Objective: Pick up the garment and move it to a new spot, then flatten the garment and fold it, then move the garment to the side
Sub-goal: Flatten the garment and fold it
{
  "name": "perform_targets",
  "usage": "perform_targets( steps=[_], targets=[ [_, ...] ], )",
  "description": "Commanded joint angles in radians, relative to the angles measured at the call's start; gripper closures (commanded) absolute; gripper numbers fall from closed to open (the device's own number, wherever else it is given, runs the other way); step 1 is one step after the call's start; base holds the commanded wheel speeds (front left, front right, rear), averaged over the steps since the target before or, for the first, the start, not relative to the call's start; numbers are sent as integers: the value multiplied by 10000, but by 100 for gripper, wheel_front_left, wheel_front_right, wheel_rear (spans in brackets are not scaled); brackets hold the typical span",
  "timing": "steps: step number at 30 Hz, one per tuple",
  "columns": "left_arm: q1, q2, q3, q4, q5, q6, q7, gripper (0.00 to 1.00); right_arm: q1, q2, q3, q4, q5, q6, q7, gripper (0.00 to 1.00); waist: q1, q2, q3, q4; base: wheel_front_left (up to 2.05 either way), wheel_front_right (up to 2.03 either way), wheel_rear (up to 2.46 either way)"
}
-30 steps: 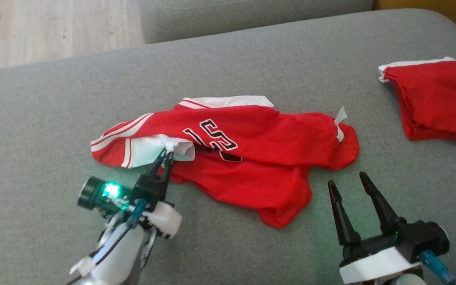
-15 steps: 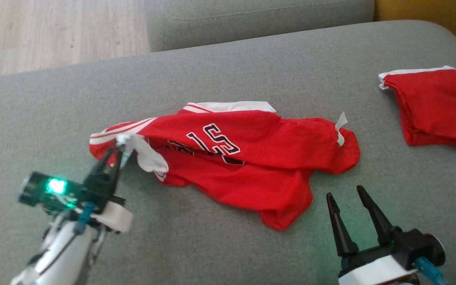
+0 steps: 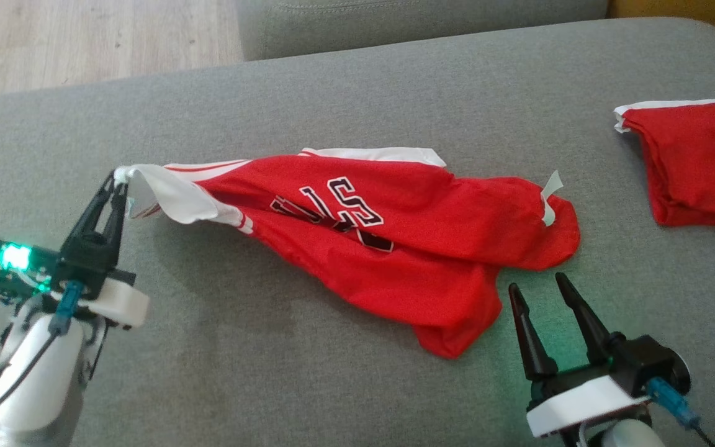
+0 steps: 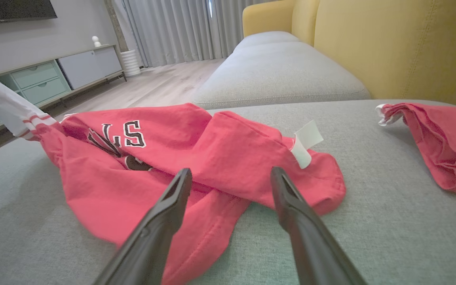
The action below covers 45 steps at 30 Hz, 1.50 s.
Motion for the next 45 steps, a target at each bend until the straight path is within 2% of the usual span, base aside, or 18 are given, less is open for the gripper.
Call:
perform_targets(
  steps=[1,11,16,22,34,44,45],
  targets=[
    [-609,493,497,-231,-30,84,-13,100,-378,-15,184,-179,103,65,-109,0,-1,0,34,22,0,0,0],
    [-1247,895,667,181,-46,181,30,100,-1216,54,-559,1151,224,65,-109,0,-1,0,316,181,0,0,0],
    [-1244,1063,774,286,-140,323,177,100,-1868,156,-1133,2242,769,65,-109,0,-1,0,419,250,0,0,0],
    [-1009,1122,763,149,-217,447,286,100,-2722,188,-1415,3535,503,65,-109,0,-1,0,466,401,0,0,0],
    [-110,1303,847,-187,-572,611,458,100,-3297,204,-2257,4718,7,65,-109,0,-1,0,531,889,0,0,0],
    [516,1174,631,-375,-712,680,569,100,-3622,205,-2683,5369,-247,65,-108,0,-1,0,367,1103,0,0,0],
    [613,1151,613,-378,-743,691,569,100,-3658,205,-2707,5518,-272,65,-89,9,-1,0,351,1132,0,0,0]
  ],
)
